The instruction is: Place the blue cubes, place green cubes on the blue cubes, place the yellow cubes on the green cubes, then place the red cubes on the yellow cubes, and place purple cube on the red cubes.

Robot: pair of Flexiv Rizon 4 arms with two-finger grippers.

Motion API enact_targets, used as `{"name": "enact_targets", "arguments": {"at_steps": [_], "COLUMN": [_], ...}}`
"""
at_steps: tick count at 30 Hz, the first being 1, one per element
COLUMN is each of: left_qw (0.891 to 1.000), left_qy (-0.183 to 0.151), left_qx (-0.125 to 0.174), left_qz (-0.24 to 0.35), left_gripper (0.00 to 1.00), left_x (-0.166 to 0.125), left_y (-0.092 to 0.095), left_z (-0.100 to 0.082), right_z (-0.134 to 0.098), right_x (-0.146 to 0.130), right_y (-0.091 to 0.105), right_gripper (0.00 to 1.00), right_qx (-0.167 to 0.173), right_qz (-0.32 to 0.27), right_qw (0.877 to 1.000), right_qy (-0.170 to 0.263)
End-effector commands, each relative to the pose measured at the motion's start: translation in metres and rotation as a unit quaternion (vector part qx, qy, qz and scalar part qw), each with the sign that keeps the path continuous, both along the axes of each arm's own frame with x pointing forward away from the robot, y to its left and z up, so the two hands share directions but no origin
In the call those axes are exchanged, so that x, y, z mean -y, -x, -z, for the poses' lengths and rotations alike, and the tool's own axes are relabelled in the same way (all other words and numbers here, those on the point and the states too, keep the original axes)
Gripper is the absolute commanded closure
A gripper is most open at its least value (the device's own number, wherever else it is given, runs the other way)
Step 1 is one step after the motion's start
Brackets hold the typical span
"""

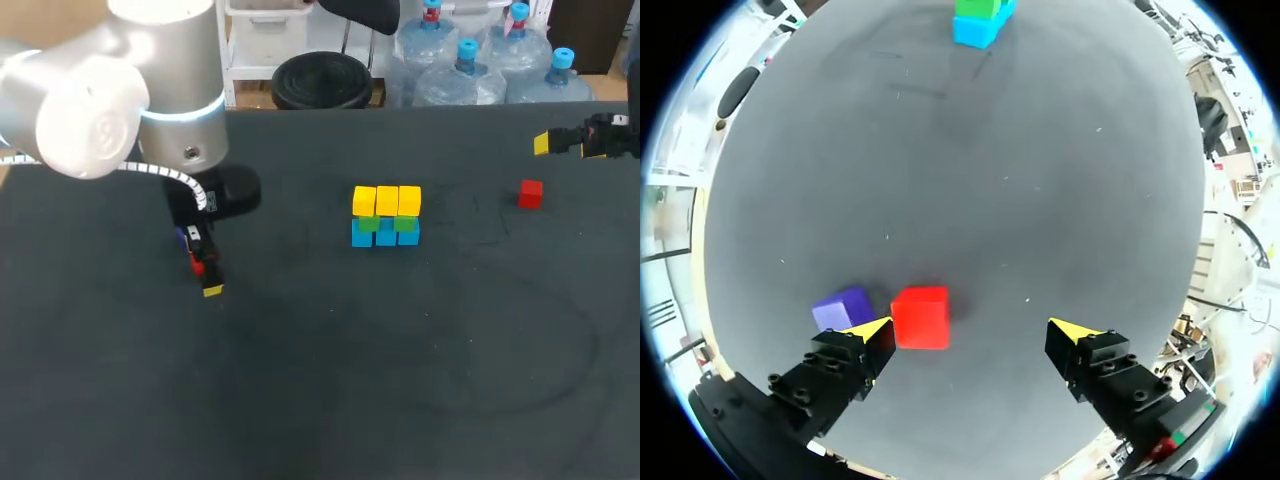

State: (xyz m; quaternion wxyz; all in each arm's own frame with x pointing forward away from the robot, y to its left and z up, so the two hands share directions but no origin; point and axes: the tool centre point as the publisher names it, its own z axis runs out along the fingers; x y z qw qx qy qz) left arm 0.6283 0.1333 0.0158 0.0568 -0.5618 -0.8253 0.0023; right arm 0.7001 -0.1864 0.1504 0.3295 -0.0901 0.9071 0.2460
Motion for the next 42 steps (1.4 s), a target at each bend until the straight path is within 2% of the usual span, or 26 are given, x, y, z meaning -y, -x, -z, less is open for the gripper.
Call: {"name": "enact_targets", "arguments": {"at_steps": [1, 6, 7, 8, 9, 10, 11, 14, 23, 27, 30, 34, 36, 37, 42], "left_qw": [1.000, 1.000, 1.000, 1.000, 1.000, 1.000, 1.000, 1.000, 1.000, 1.000, 0.999, 0.995, 0.994, 0.991, 0.987], "left_qy": [-0.007, -0.013, -0.013, -0.013, -0.014, -0.014, -0.015, -0.017, -0.023, -0.022, -0.015, -0.003, -0.003, -0.005, -0.003], "left_qx": [-0.005, -0.009, -0.009, -0.009, -0.009, -0.010, -0.010, -0.011, -0.018, -0.021, -0.043, -0.074, -0.073, -0.087, -0.097], "left_qz": [0.000, 0.001, 0.001, 0.000, 0.000, -0.001, -0.002, -0.004, -0.006, -0.003, 0.013, 0.062, 0.087, 0.102, 0.128], "left_gripper": [0.00, 0.00, 0.04, 0.18, 0.51, 0.65, 0.77, 1.00, 1.00, 1.00, 1.00, 1.00, 1.00, 1.00, 1.00], "left_x": [0.000, -0.001, -0.001, -0.001, -0.001, -0.001, -0.001, -0.001, 0.003, 0.007, 0.017, 0.046, 0.062, 0.070, 0.094], "left_y": [-0.007, -0.010, -0.011, -0.011, -0.011, -0.012, -0.012, -0.013, -0.015, -0.014, -0.014, -0.012, -0.009, -0.009, -0.010], "left_z": [0.008, 0.010, 0.010, 0.010, 0.010, 0.010, 0.010, 0.011, 0.019, 0.015, 0.006, -0.011, -0.024, -0.030, -0.067], "right_z": [0.000, 0.000, 0.000, 0.000, 0.000, 0.000, 0.000, 0.000, 0.000, 0.000, 0.000, 0.000, 0.000, 0.000, 0.000], "right_x": [0.000, 0.000, 0.000, 0.000, 0.000, 0.000, 0.000, 0.000, 0.000, 0.000, 0.000, 0.000, 0.000, 0.000, 0.000], "right_y": [0.000, 0.000, 0.000, 0.000, 0.000, 0.000, 0.000, 0.000, 0.000, 0.000, 0.000, 0.000, 0.000, 0.000, 0.000], "right_gripper": [0.00, 0.00, 0.00, 0.00, 0.00, 0.00, 0.00, 0.00, 0.00, 0.00, 0.00, 0.00, 0.00, 0.00, 0.00], "right_qx": [0.000, 0.000, 0.000, 0.000, 0.000, 0.000, 0.000, 0.000, 0.000, 0.000, 0.000, 0.000, 0.000, 0.000, 0.000], "right_qz": [0.000, 0.000, 0.000, 0.000, 0.000, 0.000, 0.000, 0.000, 0.000, 0.000, 0.000, 0.000, 0.000, 0.000, 0.000], "right_qw": [1.000, 1.000, 1.000, 1.000, 1.000, 1.000, 1.000, 1.000, 1.000, 1.000, 1.000, 1.000, 1.000, 1.000, 1.000], "right_qy": [0.000, 0.000, 0.000, 0.000, 0.000, 0.000, 0.000, 0.000, 0.000, 0.000, 0.000, 0.000, 0.000, 0.000, 0.000]}}
